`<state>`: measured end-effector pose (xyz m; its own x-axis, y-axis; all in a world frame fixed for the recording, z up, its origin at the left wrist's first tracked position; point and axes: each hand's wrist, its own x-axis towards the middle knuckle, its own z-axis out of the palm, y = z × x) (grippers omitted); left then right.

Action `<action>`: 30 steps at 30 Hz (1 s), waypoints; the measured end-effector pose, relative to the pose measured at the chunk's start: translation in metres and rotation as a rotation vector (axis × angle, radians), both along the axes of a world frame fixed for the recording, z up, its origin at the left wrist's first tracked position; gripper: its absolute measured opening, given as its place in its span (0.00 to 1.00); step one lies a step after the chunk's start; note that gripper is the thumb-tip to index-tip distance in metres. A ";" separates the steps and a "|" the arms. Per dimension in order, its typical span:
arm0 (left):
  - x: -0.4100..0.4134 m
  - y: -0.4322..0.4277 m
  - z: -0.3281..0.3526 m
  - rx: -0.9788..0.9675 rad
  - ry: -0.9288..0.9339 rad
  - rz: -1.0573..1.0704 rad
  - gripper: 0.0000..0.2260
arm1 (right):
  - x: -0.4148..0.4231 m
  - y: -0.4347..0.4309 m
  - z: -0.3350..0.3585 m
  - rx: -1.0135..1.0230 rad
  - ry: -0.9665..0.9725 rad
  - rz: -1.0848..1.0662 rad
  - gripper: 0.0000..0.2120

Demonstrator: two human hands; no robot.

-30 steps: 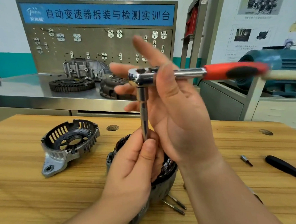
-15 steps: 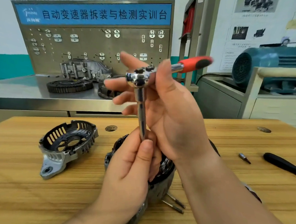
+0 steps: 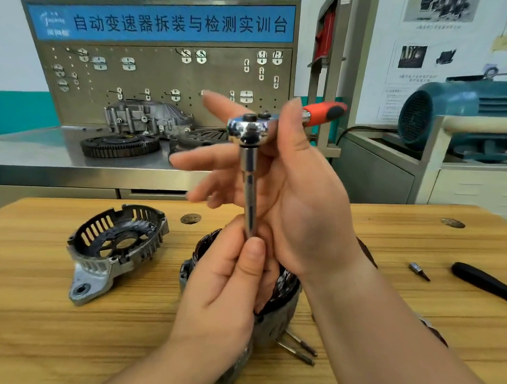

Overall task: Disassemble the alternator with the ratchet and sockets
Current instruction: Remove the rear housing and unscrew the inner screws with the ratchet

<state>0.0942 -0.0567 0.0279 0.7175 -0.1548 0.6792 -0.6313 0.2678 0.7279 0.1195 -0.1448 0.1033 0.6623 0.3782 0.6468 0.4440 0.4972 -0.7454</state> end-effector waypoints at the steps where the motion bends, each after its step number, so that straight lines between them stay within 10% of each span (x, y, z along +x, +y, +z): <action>1: 0.000 0.000 0.000 -0.002 -0.011 0.018 0.11 | -0.002 0.000 0.001 0.018 -0.044 -0.013 0.21; 21: 0.001 -0.001 -0.001 -0.013 -0.034 0.036 0.11 | -0.006 -0.003 0.006 0.031 -0.202 0.005 0.22; 30: 0.000 0.002 0.000 0.014 0.011 -0.008 0.19 | 0.002 -0.002 -0.001 -0.008 0.031 0.047 0.25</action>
